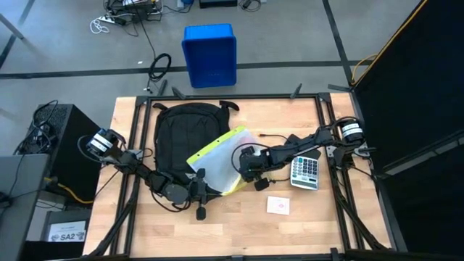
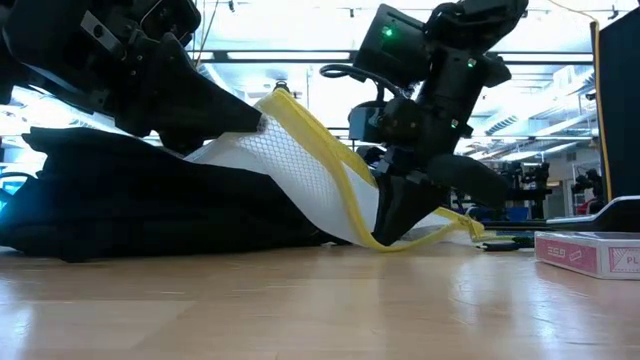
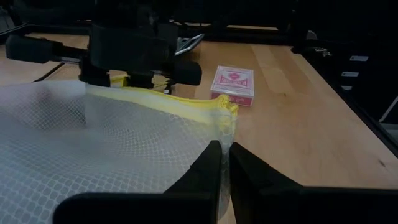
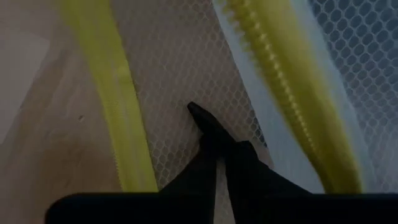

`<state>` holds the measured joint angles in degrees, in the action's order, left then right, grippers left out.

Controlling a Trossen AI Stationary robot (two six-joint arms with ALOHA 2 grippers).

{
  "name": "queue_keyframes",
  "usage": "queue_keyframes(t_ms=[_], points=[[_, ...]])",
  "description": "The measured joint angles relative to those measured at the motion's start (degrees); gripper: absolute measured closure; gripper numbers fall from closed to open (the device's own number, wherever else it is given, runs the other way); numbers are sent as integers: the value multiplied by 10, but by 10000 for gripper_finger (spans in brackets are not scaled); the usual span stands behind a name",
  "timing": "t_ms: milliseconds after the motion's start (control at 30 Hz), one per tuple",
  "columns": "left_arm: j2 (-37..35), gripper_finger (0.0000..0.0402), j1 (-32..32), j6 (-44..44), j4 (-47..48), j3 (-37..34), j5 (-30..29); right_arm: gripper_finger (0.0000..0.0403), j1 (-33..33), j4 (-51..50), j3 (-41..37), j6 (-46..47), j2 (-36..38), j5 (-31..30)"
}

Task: Unpack backpack
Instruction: Remove the black ballpen from the white zip bag

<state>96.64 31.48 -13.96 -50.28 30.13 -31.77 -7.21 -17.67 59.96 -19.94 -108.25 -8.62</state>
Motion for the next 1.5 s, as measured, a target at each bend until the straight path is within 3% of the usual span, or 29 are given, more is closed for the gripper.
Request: queue_keyframes(t_ms=[233,600,767,900,1067,1300,1500], points=[[0,402,0,0,0,0,1,382,-23,-12,16,4,-1,-12],[0,402,0,1,0,0,10,254,-44,-38,55,-18,-6,-43],[0,402,0,0,0,0,12,229,-22,-28,57,-23,-15,-22],[0,402,0,-2,1,0,16,244,5,-26,60,-21,-41,34],[0,402,0,-2,1,0,18,292,24,-30,62,-1,-54,84],[0,402,0,-2,2,0,20,387,16,-31,61,-10,-49,74],[0,402,0,-2,4,0,19,401,-11,-55,76,-2,-33,41]])
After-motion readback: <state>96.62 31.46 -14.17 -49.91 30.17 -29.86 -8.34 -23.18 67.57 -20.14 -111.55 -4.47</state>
